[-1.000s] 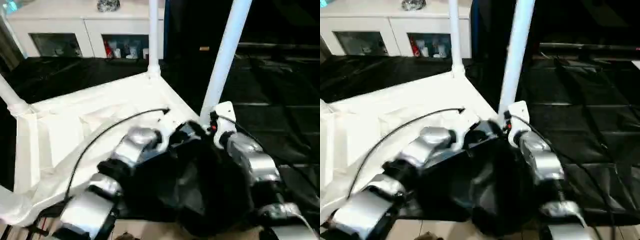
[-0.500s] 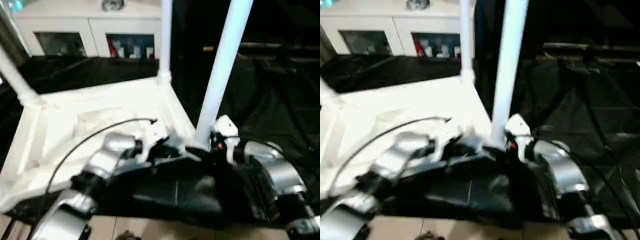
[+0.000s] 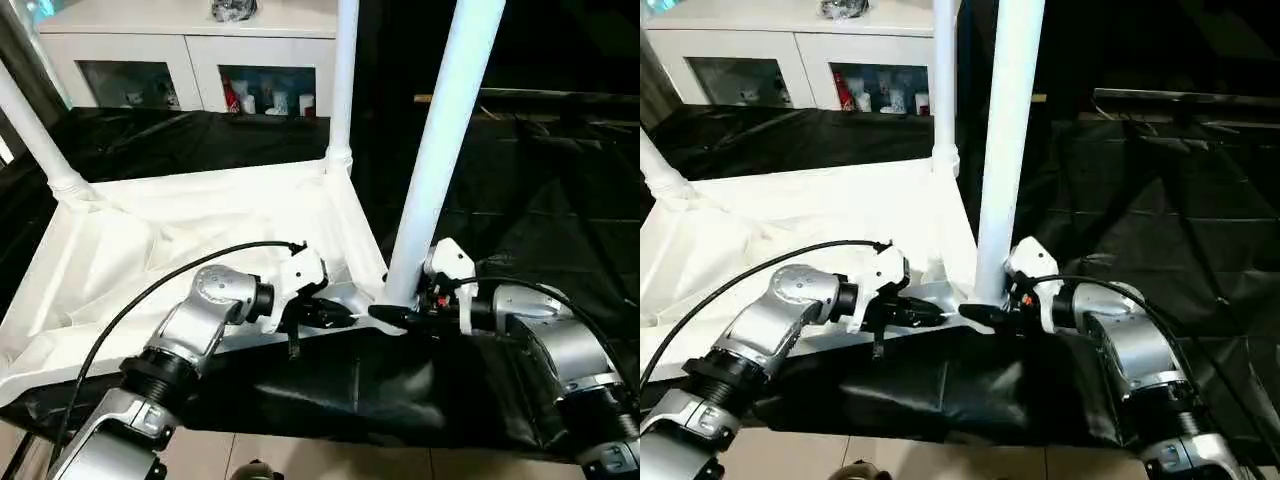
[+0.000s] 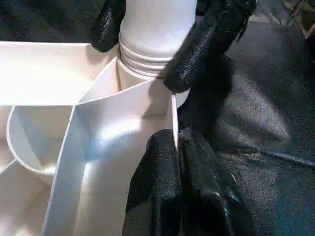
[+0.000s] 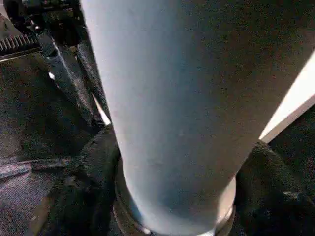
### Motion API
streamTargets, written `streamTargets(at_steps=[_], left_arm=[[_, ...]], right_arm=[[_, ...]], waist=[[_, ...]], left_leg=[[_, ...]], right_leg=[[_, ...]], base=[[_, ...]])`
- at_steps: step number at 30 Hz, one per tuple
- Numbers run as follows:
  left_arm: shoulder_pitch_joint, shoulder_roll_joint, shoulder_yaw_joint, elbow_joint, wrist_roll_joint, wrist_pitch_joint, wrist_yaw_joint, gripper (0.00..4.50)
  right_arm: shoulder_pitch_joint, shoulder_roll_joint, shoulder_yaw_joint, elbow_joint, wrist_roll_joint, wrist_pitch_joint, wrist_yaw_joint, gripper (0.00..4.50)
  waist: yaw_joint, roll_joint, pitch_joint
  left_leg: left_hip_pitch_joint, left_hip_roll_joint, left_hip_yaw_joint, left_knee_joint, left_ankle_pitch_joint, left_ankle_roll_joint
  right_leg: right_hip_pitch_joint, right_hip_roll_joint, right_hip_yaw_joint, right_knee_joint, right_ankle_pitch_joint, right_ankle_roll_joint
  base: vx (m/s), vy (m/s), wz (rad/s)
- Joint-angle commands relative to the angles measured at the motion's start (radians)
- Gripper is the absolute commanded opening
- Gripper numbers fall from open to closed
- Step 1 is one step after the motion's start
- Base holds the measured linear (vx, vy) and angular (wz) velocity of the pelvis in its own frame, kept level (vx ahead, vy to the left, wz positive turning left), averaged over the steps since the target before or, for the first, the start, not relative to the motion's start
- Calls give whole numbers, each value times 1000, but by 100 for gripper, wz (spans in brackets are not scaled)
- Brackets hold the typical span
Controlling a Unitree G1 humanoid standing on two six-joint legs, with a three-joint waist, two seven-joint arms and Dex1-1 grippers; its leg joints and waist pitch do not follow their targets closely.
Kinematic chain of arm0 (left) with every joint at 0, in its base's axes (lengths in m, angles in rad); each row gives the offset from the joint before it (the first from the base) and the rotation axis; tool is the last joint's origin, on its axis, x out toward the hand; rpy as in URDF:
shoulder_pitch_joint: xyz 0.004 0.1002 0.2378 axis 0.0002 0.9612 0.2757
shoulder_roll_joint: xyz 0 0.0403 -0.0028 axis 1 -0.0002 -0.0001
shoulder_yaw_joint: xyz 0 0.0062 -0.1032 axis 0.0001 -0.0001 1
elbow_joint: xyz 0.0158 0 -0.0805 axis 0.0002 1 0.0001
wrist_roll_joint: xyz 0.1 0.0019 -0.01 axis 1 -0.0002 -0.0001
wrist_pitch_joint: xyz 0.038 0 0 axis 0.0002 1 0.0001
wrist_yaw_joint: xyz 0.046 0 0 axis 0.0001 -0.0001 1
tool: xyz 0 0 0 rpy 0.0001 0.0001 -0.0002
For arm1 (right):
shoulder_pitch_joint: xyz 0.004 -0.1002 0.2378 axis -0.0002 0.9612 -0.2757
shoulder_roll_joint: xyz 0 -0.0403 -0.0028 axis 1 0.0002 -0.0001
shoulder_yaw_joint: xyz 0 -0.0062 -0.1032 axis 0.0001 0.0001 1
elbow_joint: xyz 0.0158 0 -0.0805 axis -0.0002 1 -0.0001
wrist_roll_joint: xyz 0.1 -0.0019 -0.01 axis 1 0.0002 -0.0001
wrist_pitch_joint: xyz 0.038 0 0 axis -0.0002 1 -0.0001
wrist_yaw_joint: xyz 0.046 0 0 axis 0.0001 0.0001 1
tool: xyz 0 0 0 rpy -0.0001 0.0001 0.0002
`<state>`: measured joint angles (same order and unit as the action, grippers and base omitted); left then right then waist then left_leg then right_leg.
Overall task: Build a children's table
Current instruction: Rotate leg to tighten
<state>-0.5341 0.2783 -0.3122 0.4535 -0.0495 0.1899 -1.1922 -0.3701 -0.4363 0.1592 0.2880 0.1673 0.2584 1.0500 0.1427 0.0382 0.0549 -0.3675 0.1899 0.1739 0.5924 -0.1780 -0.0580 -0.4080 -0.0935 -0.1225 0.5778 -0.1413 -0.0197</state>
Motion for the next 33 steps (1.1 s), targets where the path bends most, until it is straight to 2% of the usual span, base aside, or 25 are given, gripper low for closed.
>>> streamTargets(at_steps=[1, 2, 3, 4, 5, 6, 7, 9, 10, 11, 12, 13, 15, 16, 17, 19, 23, 25, 30, 32, 33], left_arm=[[-18, -25, -6, -62, -38, -8, -17, 0], [-39, -54, 7, -20, -13, -20, 61, 0], [-40, -56, 8, -18, -11, -20, 66, 0], [-74, -98, 30, 52, 15, -45, 173, 0], [-97, -123, 43, 94, 26, -48, 235, 0], [-113, -139, 51, 122, 33, -49, 276, 0], [-113, -139, 51, 122, 33, -49, 276, 0], [-181, -212, 69, 222, 56, -49, 419, 0], [-198, -231, 74, 245, 57, -45, 449, 0], [-217, -255, 80, 269, 58, -40, 486, 0], [-220, -258, 81, 273, 58, -39, 491, 0], [-240, -280, 85, 300, 62, -43, 524, 0], [-274, -317, 84, 350, 72, -67, 544, 0], [-279, -323, 82, 356, 73, -71, 540, 0], [-279, -324, 77, 355, 73, -80, 526, 0], [-273, -318, 73, 347, 72, -85, 509, 0], [-251, -281, 58, 341, 63, -134, 425, 0], [-225, -253, 49, 303, 49, -145, 359, 0], [-174, -194, 39, 223, 15, -143, 219, 0], [-163, -179, 33, 205, 9, -140, 190, 0], [-145, -155, 27, 178, 1, -136, 143, 0]], right_arm=[[1, 21, 2, -16, 19, 15, -15, 278], [-13, 60, -19, 25, -9, 17, -123, 276], [-14, 62, -20, 28, -11, 17, -129, 275], [-43, 119, -54, 98, -38, 43, -278, 274], [-54, 147, -66, 132, -51, 43, -344, 274], [-61, 165, -73, 154, -60, 42, -386, 273], [-61, 165, -73, 154, -60, 42, -386, 273], [-86, 236, -88, 223, -83, 48, -532, 273], [-95, 256, -94, 240, -84, 52, -568, 273], [-107, 283, -103, 259, -86, 56, -612, 273], [-109, 286, -105, 261, -87, 56, -618, 273], [-128, 311, -106, 284, -101, 53, -671, 273], [-165, 358, -107, 328, -122, 33, -732, 273], [-170, 367, -107, 333, -120, 28, -729, 273], [-174, 374, -111, 333, -107, 24, -713, 307], [-174, 374, -119, 328, -93, 28, -700, 342], [-166, 335, -98, 305, -98, -3, -617, 376], [-149, 295, -80, 270, -86, -8, -532, 376], [-94, 191, -30, 158, -56, -23, -311, 376], [-85, 171, -25, 136, -45, -21, -275, 376], [-73, 141, -21, 106, -35, -19, -219, 376]], waist=[[-1, -22, -73], [-4, -22, -72], [-4, -22, -72], [-9, -19, -70], [-15, -22, -70], [-13, -22, -74], [-14, -23, -73], [-17, -18, -73], [-20, -17, -73], [-22, -22, -75], [-21, -22, -78], [-23, -17, -79], [-25, -15, -80], [-27, -15, -80], [-26, -16, -80], [-26, -16, -80], [-28, -17, -78], [-26, -21, -77], [-21, -19, -76], [-20, -19, -77], [-21, -17, -76]], left_leg=[[8, 43, -12, -70, -218, 57], [8, 44, -13, -70, -219, 53], [8, 44, -13, -70, -219, 53], [10, 38, -12, -70, -224, 43], [10, 33, -13, -70, -234, 23], [10, 33, -14, -68, -233, 19], [10, 33, -15, -69, -229, 19], [13, 35, -15, -69, -236, 25], [12, 32, -14, -69, -233, 22], [8, 30, -14, -68, -220, 23], [7, 31, -13, -67, -206, 30], [5, 31, -13, -66, -191, 39], [3, 27, -12, -65, -174, 44], [2, 27, -11, -65, -175, 45], [3, 27, -12, -65, -176, 49], [3, 32, -13, -66, -175, 57], [3, 33, -12, -67, -195, 66], [4, 34, -12, -67, -202, 69], [5, 41, -12, -67, -201, 80], [1, 42, -11, -67, -196, 85], [5, 42, -10, -66, -198, 83]], right_leg=[[55, -72, 55, -76, -420, -122], [52, -71, 55, -77, -413, -127], [52, -71, 55, -77, -413, -127], [48, -66, 53, -81, -429, -122], [51, -68, 48, -84, -457, -113], [54, -72, 47, -84, -462, -107], [54, -72, 47, -85, -466, -102], [52, -72, 49, -86, -456, -97], [51, -70, 49, -88, -450, -98], [55, -70, 48, -86, -432, -99], [57, -71, 50, -82, -407, -106], [57, -70, 52, -79, -370, -116], [60, -69, 50, -76, -341, -128], [60, -69, 51, -76, -340, -130], [62, -70, 50, -76, -342, -131], [64, -70, 51, -73, -325, -137], [64, -70, 51, -73, -322, -149], [66, -71, 51, -74, -341, -145], [65, -72, 54, -70, -326, -155], [66, -72, 55, -65, -312, -162], [62, -71, 54, -68, -317, -166]], base=[[0, 0, 0], [0, 0, 0], [0, 0, 0], [0, 0, 0], [0, 0, 0], [0, 0, 0], [0, 0, 0], [0, 0, 0], [0, 0, 0], [0, 0, 0], [0, 0, 0], [0, 0, 0], [0, 0, 0], [0, 0, 0], [0, 0, 0], [0, 0, 0], [0, 0, 0], [0, 0, 0], [0, 0, 0], [0, 0, 0], [0, 0, 0]])
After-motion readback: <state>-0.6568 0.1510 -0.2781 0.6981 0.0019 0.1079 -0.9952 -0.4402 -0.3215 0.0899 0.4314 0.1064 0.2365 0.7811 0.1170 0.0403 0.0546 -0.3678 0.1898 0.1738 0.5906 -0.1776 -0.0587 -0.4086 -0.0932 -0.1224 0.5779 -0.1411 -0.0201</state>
